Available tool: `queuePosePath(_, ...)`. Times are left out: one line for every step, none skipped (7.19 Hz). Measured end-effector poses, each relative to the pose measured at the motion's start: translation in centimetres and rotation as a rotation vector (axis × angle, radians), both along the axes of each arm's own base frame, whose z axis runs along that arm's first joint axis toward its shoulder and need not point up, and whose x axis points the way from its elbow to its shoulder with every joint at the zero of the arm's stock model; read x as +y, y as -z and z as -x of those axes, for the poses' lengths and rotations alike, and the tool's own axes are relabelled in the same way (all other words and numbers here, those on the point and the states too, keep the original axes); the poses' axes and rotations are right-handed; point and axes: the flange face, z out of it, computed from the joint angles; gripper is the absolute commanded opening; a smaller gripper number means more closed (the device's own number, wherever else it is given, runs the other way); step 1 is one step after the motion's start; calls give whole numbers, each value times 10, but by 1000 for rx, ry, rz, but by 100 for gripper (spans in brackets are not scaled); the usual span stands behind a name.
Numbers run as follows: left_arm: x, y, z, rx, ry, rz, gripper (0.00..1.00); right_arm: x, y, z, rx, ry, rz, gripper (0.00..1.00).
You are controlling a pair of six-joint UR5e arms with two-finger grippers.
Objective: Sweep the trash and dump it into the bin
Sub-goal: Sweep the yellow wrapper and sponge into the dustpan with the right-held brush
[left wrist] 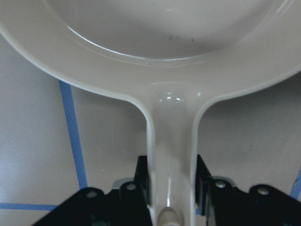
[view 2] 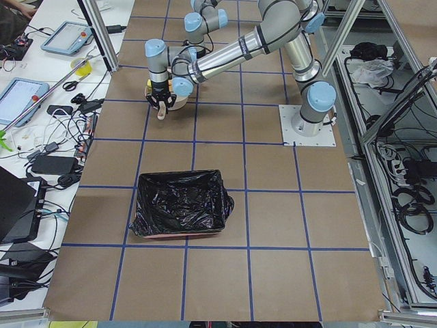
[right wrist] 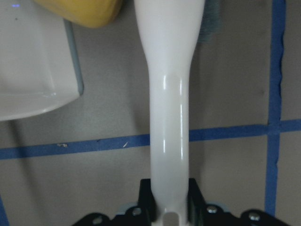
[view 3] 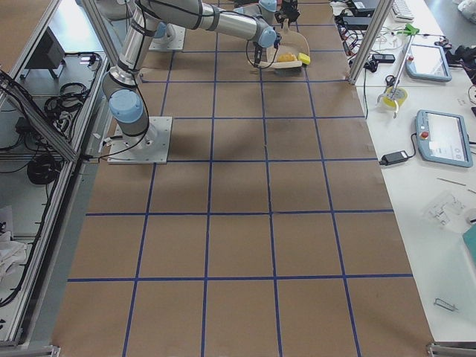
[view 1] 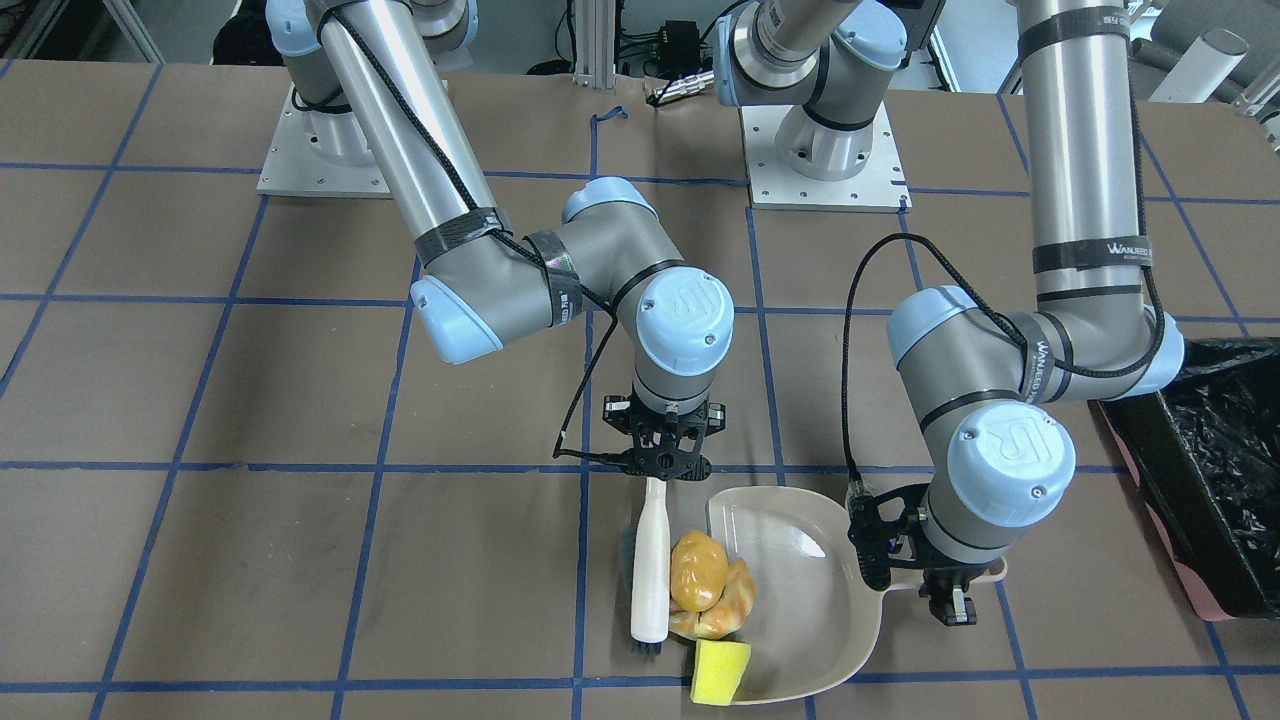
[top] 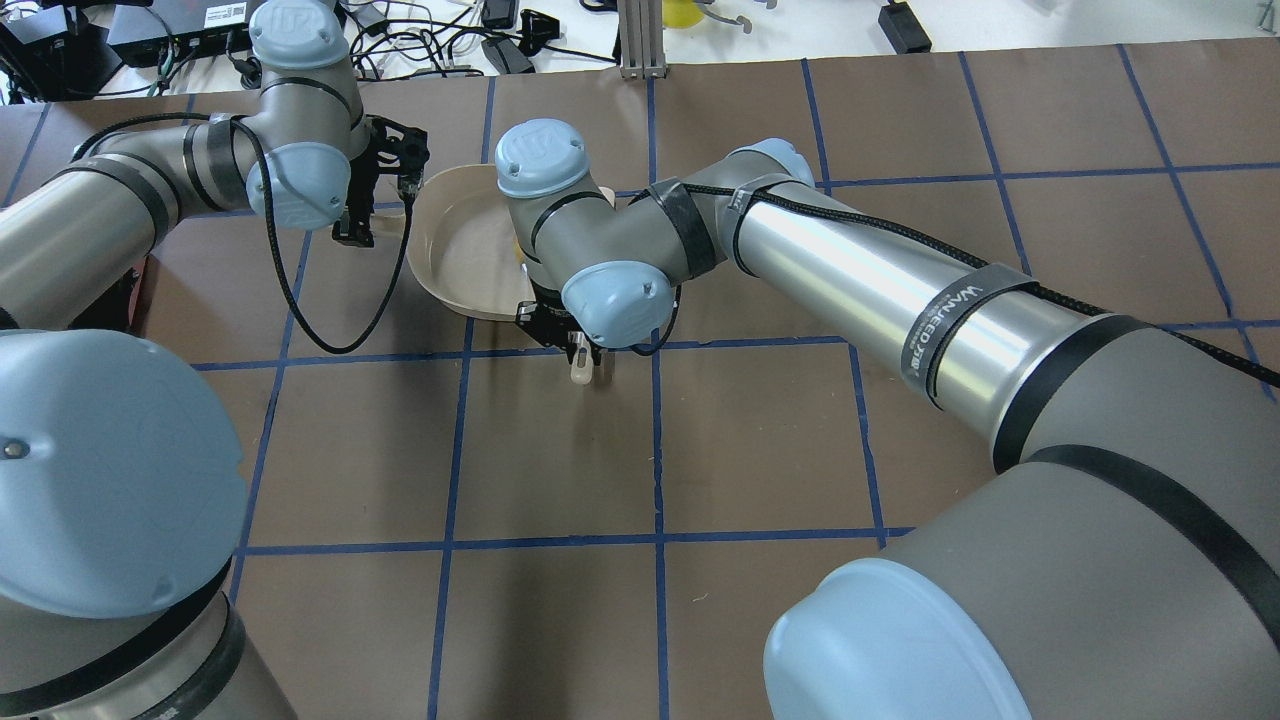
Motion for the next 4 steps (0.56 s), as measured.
queuePosePath(0, 0, 0, 0, 0, 1, 14, 1, -3, -5, -23, -2, -3, 0)
queuePosePath(0, 0, 0, 0, 0, 4, 14, 2, -6, -11, -44, -3, -4, 0)
queuePosePath(-1, -1, 0, 0, 0, 6, 14, 2, -9, -15, -59, -3, -4, 0)
queuePosePath(-1, -1, 0, 0, 0, 7, 14, 2, -13, -20, -76, -4, -4, 0)
